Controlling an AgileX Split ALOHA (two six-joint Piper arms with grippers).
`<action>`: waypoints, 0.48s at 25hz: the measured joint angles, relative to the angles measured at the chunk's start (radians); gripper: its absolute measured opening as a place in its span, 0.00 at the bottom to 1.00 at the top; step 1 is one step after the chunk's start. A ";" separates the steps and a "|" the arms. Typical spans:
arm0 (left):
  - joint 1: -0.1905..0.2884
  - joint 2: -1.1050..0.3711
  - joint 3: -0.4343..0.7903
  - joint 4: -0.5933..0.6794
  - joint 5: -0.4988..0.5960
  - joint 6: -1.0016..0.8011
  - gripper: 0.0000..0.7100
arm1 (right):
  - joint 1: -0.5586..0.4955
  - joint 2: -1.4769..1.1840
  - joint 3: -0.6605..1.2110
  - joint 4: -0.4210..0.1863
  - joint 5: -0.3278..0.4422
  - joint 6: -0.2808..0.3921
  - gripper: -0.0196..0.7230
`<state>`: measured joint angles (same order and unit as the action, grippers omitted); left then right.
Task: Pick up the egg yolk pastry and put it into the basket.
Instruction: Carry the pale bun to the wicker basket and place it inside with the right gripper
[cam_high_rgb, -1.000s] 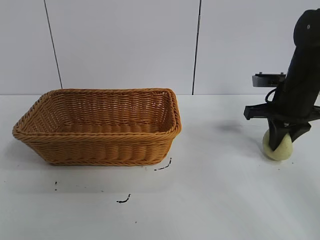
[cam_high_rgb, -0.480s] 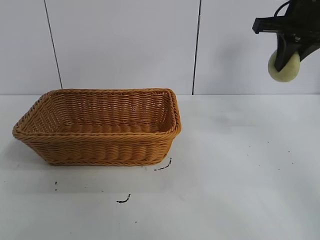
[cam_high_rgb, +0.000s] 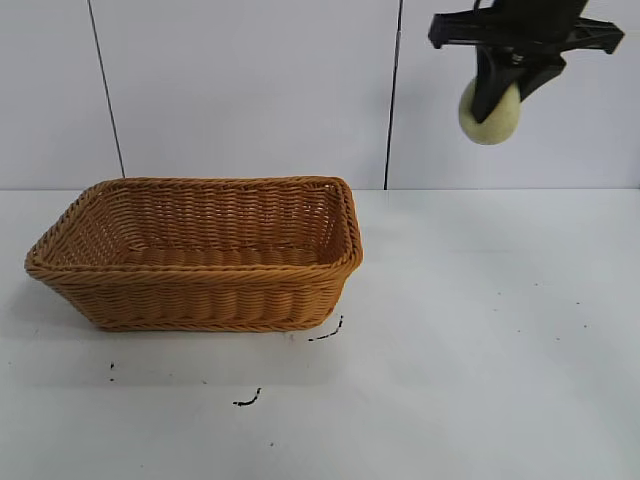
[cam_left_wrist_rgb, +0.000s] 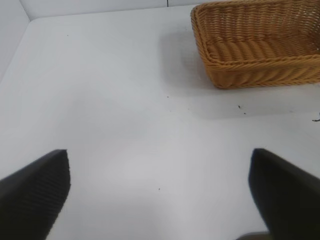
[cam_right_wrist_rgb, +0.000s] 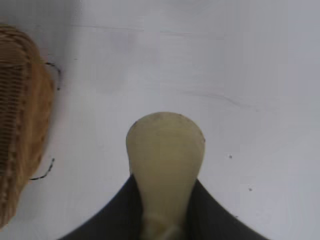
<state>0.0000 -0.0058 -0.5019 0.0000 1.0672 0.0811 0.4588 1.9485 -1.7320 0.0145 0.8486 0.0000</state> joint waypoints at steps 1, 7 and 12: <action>0.000 0.000 0.000 0.000 0.000 0.000 0.98 | 0.028 0.009 -0.002 0.001 -0.016 0.000 0.19; 0.000 0.000 0.000 0.000 0.000 0.000 0.98 | 0.155 0.098 -0.003 0.010 -0.165 0.000 0.19; 0.000 0.000 0.000 0.000 0.000 0.000 0.98 | 0.209 0.208 -0.004 0.020 -0.303 0.021 0.19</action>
<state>0.0000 -0.0058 -0.5019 0.0000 1.0672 0.0811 0.6679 2.1563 -1.7359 0.0344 0.5458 0.0207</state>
